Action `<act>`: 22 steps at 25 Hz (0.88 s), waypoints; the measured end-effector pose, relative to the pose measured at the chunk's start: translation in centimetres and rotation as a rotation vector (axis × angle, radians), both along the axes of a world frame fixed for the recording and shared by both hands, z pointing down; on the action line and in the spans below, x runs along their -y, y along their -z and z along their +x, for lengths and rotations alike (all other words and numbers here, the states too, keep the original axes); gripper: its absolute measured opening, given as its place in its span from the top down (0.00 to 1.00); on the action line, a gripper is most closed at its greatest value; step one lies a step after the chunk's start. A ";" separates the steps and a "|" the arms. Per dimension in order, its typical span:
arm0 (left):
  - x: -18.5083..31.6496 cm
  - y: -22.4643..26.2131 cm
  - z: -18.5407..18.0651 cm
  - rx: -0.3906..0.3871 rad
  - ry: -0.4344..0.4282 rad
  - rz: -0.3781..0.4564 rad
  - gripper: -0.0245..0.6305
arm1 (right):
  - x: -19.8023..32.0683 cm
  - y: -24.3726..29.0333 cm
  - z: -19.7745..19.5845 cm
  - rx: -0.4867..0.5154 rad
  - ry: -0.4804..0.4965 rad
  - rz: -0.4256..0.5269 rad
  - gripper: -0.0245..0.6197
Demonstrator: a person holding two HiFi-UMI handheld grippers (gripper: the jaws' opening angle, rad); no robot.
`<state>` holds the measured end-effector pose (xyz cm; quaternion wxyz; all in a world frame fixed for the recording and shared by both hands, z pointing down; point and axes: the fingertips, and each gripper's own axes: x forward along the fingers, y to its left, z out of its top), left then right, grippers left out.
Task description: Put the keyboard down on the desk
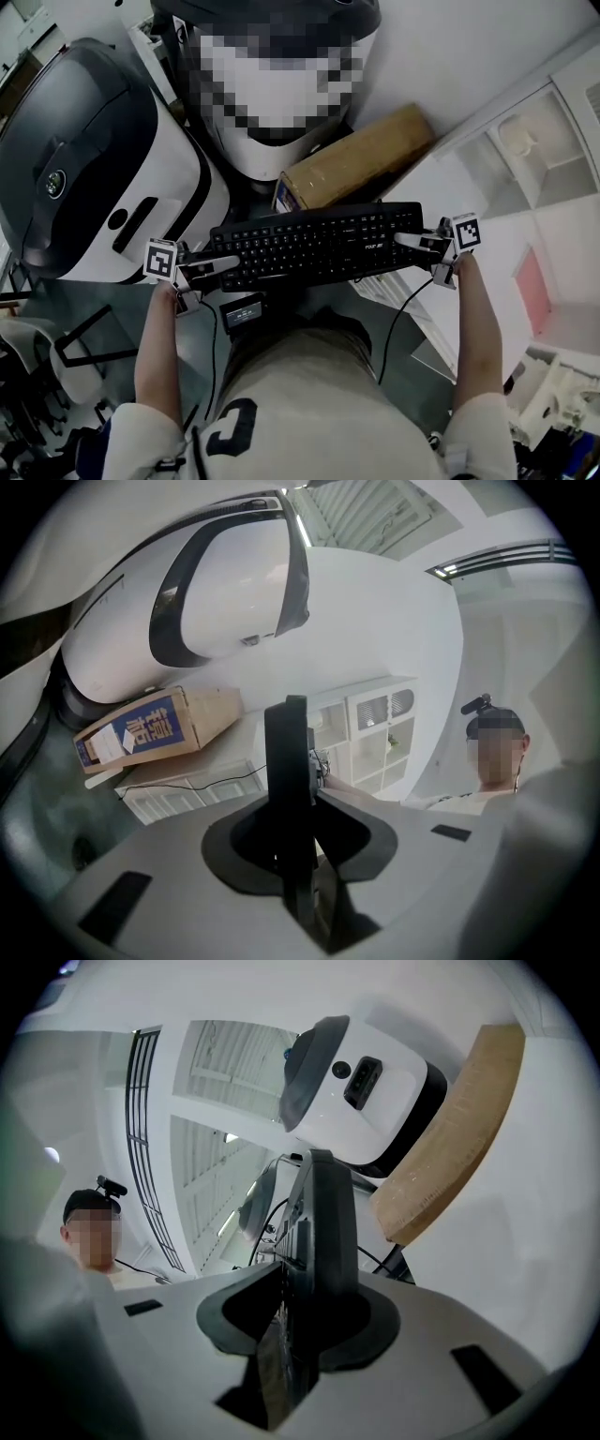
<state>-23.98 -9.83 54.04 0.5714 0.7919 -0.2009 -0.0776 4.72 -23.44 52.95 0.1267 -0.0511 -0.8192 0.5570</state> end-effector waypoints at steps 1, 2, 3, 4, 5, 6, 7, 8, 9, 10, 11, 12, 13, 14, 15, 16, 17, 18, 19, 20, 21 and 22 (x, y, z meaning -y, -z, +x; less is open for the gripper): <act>0.2 0.0 0.3 0.008 -0.006 0.002 0.82 | -0.2 -0.1 0.5 0.001 -0.005 0.002 0.76; 0.4 0.0 0.7 0.012 -0.009 0.003 0.82 | -0.4 -0.3 1.1 0.002 -0.010 0.004 0.76; 0.6 0.1 1.2 0.012 -0.008 0.001 0.82 | -0.6 -0.4 1.7 0.003 -0.018 0.006 0.76; 0.8 0.2 1.7 0.008 -0.005 -0.001 0.82 | -0.9 -0.5 2.3 0.006 -0.028 0.010 0.76; 1.0 0.3 2.2 0.004 -0.002 -0.003 0.82 | -1.0 -0.5 2.9 0.009 -0.041 0.014 0.76; 1.1 0.4 2.8 0.004 -0.004 -0.002 0.82 | -1.1 -0.4 3.6 0.013 -0.059 0.014 0.77; 1.2 0.5 3.4 0.012 -0.011 0.004 0.82 | -1.2 -0.4 4.2 0.017 -0.076 0.011 0.77; 1.3 0.6 3.9 0.026 -0.023 0.012 0.82 | -1.3 -0.4 4.8 0.019 -0.087 0.010 0.78; 1.4 0.7 4.5 0.039 -0.036 0.015 0.82 | -1.4 -0.5 5.5 0.021 -0.092 0.013 0.78; 1.5 0.7 5.2 0.046 -0.048 0.014 0.82 | -1.6 -0.7 6.3 0.020 -0.096 0.013 0.78; 1.6 0.7 5.9 0.051 -0.058 0.009 0.82 | -1.9 -1.0 7.2 0.018 -0.106 0.006 0.79; 1.6 0.7 6.6 0.057 -0.066 0.005 0.82 | -2.1 -1.2 8.0 0.019 -0.122 -0.003 0.79; 1.6 0.5 7.4 0.065 -0.074 0.000 0.82 | -2.4 -1.2 8.7 0.026 -0.137 -0.009 0.79; 1.6 0.4 8.1 0.070 -0.080 -0.006 0.82 | -2.8 -1.2 9.5 0.035 -0.144 -0.013 0.79; 1.6 0.4 8.7 0.071 -0.086 -0.011 0.82 | -3.1 -1.4 10.2 0.040 -0.148 -0.017 0.79; 1.7 0.4 9.1 0.073 -0.091 -0.013 0.82 | -3.3 -1.7 10.7 0.037 -0.153 -0.023 0.79; 1.9 0.4 9.4 0.076 -0.096 -0.013 0.82 | -3.4 -2.1 11.2 0.028 -0.160 -0.027 0.79; 2.1 0.4 9.6 0.079 -0.102 -0.014 0.82 | -3.5 -2.4 11.6 0.021 -0.167 -0.029 0.79; 2.2 0.3 10.0 0.082 -0.110 -0.014 0.82 | -3.7 -2.6 12.1 0.020 -0.174 -0.028 0.79; 2.2 0.3 10.6 0.087 -0.119 -0.015 0.82 | -3.9 -2.8 12.7 0.024 -0.180 -0.026 0.79; 2.1 0.3 11.4 0.091 -0.128 -0.016 0.82 | -4.3 -2.8 13.6 0.030 -0.187 -0.023 0.79; 2.0 0.2 12.2 0.101 -0.139 -0.017 0.82 | -4.7 -2.9 14.4 0.036 -0.195 -0.022 0.79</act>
